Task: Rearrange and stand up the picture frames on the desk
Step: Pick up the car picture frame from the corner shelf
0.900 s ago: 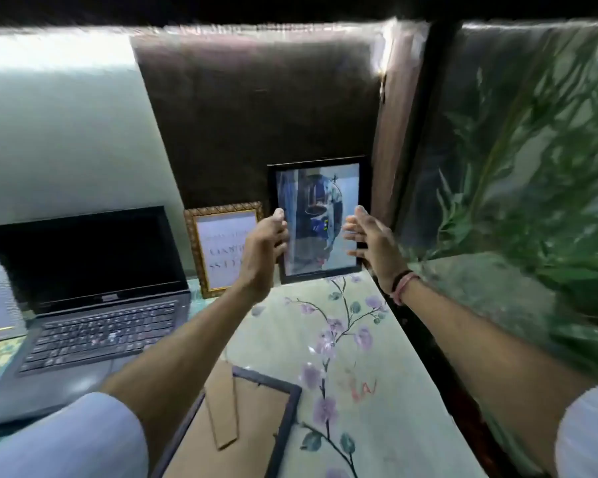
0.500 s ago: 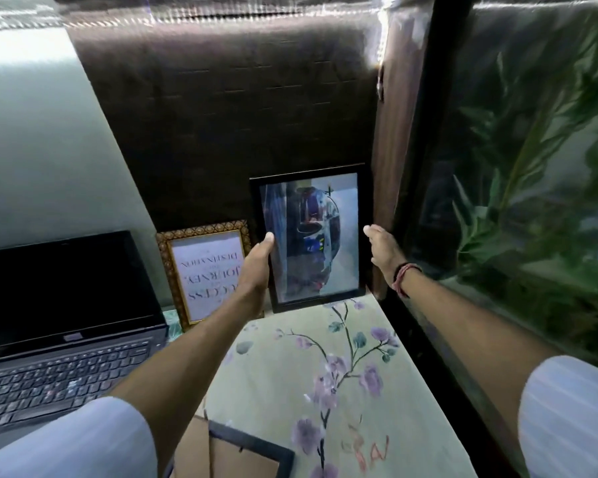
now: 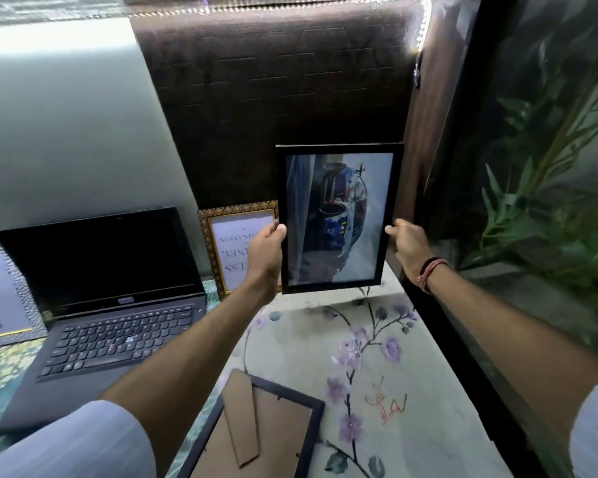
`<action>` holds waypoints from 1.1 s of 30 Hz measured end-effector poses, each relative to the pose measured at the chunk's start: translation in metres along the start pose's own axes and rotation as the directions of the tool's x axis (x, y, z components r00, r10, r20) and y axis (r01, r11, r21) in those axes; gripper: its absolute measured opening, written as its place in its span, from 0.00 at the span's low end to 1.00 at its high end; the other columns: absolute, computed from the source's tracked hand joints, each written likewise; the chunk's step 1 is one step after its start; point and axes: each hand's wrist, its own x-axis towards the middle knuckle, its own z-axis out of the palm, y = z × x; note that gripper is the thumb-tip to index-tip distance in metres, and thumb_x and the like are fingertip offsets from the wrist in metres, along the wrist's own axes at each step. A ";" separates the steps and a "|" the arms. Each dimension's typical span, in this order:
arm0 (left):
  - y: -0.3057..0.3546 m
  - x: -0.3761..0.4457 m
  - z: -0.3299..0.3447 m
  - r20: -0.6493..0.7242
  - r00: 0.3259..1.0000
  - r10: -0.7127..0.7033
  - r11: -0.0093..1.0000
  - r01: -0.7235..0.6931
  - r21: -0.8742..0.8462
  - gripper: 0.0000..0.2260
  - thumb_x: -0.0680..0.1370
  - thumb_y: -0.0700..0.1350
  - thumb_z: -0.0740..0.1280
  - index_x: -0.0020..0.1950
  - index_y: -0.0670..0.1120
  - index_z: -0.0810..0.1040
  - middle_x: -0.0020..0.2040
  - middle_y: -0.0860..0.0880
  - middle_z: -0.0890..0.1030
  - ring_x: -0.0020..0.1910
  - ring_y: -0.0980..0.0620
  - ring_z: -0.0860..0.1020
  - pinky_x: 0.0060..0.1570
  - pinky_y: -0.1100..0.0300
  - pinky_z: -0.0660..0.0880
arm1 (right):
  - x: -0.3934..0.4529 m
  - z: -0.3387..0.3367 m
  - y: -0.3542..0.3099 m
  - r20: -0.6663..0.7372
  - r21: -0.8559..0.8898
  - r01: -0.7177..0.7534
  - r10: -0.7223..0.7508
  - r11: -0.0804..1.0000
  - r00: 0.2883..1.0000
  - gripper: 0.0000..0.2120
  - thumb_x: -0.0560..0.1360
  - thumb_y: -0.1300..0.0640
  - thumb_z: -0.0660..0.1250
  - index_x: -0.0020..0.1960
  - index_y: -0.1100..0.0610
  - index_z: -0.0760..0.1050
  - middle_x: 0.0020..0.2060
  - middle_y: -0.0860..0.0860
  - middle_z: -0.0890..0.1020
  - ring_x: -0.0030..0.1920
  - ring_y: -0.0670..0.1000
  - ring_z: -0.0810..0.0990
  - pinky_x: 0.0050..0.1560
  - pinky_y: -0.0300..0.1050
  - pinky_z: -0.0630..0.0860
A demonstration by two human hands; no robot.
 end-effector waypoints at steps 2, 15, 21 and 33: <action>0.010 -0.023 -0.028 -0.036 0.999 0.027 1.000 -0.027 0.002 0.16 0.85 0.41 0.59 0.70 0.44 0.77 0.63 0.52 0.82 0.56 0.57 0.77 0.61 0.64 0.77 | -0.028 0.010 -0.011 -0.004 -0.003 0.030 -0.030 1.000 1.000 0.18 0.80 0.67 0.58 0.69 0.65 0.73 0.59 0.56 0.79 0.58 0.52 0.79 0.56 0.41 0.75; 0.033 -0.218 -0.321 -0.146 0.987 0.070 0.975 -0.098 -0.198 0.07 0.82 0.37 0.66 0.52 0.46 0.83 0.41 0.51 0.85 0.40 0.52 0.80 0.44 0.59 0.78 | -0.305 0.188 -0.063 0.272 -0.187 0.108 -0.054 0.976 0.961 0.11 0.78 0.64 0.59 0.47 0.55 0.80 0.43 0.54 0.82 0.41 0.46 0.79 0.39 0.39 0.75; 0.034 -0.297 -0.440 -0.219 0.976 -0.011 0.977 -0.036 -0.210 0.11 0.87 0.46 0.57 0.58 0.41 0.75 0.48 0.43 0.79 0.45 0.46 0.75 0.44 0.49 0.74 | -0.411 0.298 -0.074 0.416 -0.449 0.229 -0.025 0.864 0.909 0.21 0.83 0.56 0.58 0.73 0.62 0.70 0.73 0.61 0.72 0.60 0.47 0.68 0.63 0.44 0.69; -0.016 -0.295 -0.575 -0.296 0.852 -0.431 0.673 0.086 -0.734 0.09 0.85 0.35 0.58 0.52 0.44 0.75 0.53 0.41 0.79 0.57 0.38 0.77 0.60 0.21 0.66 | -0.461 0.407 0.007 0.145 -0.446 -0.009 0.083 0.895 0.986 0.28 0.73 0.47 0.69 0.65 0.64 0.69 0.54 0.59 0.74 0.57 0.61 0.77 0.53 0.53 0.73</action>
